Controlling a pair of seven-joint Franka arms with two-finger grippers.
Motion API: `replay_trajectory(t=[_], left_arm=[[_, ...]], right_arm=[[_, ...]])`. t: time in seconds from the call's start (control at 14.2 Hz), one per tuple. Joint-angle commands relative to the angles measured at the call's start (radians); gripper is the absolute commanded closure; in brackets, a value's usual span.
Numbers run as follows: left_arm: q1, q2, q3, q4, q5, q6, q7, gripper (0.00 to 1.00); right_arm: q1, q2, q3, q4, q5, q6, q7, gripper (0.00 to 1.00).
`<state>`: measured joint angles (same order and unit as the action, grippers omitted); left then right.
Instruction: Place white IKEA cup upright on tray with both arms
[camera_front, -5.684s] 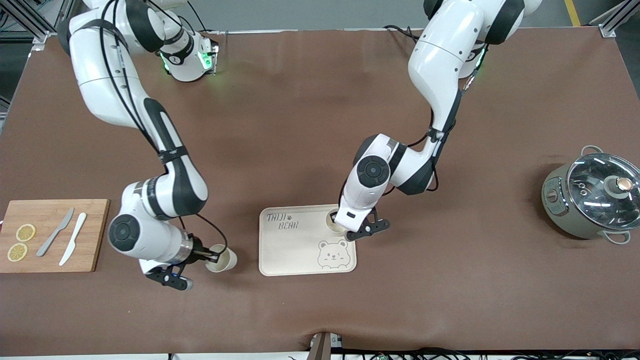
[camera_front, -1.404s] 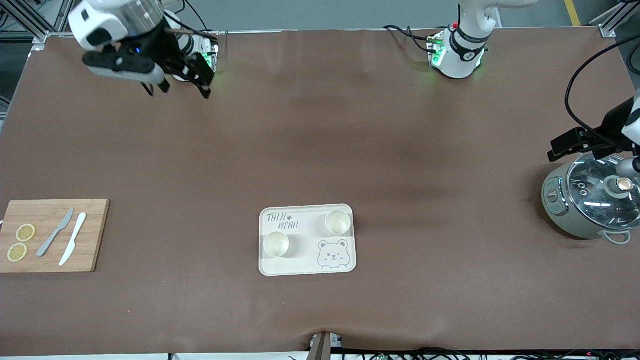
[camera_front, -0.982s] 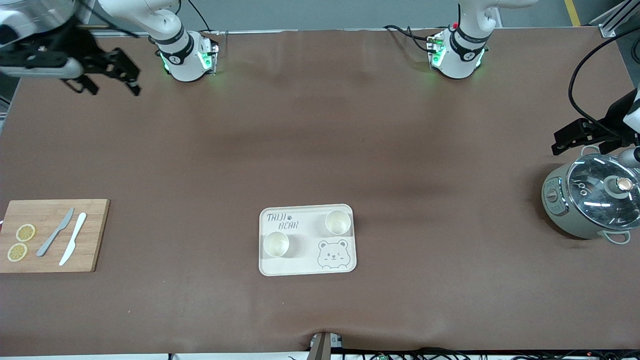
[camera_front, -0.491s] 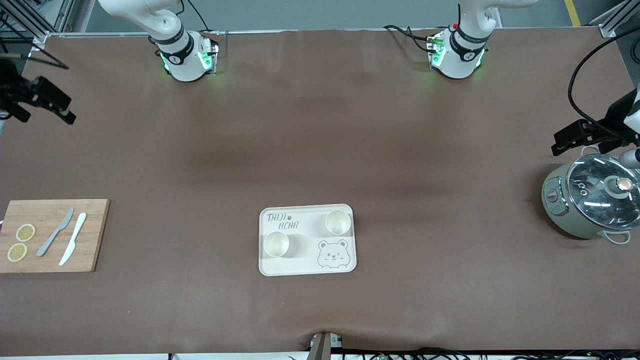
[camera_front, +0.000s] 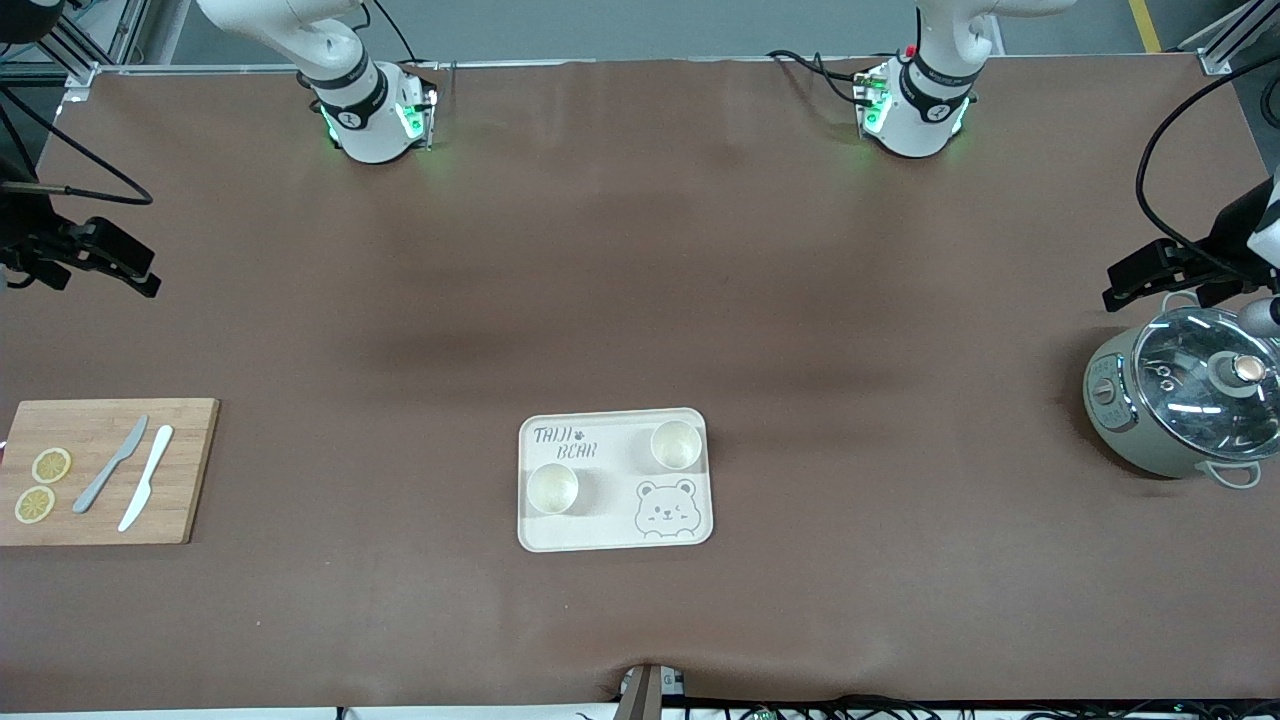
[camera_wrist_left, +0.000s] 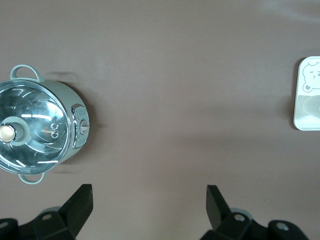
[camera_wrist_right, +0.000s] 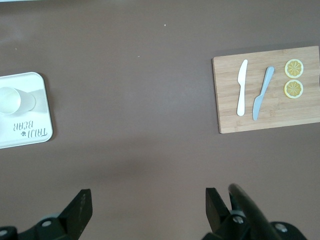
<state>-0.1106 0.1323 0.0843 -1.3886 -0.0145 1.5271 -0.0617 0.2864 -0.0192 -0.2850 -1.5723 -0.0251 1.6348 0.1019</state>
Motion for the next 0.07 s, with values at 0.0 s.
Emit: replay_trajectory(t=[0.0], left_arm=[[0.003, -0.022, -0.008, -0.015, 0.013, -0.005, -0.001, 0.00]], right_arm=[[-0.023, 0.012, 0.004, 0.032, -0.010, -0.020, -0.054, 0.00]])
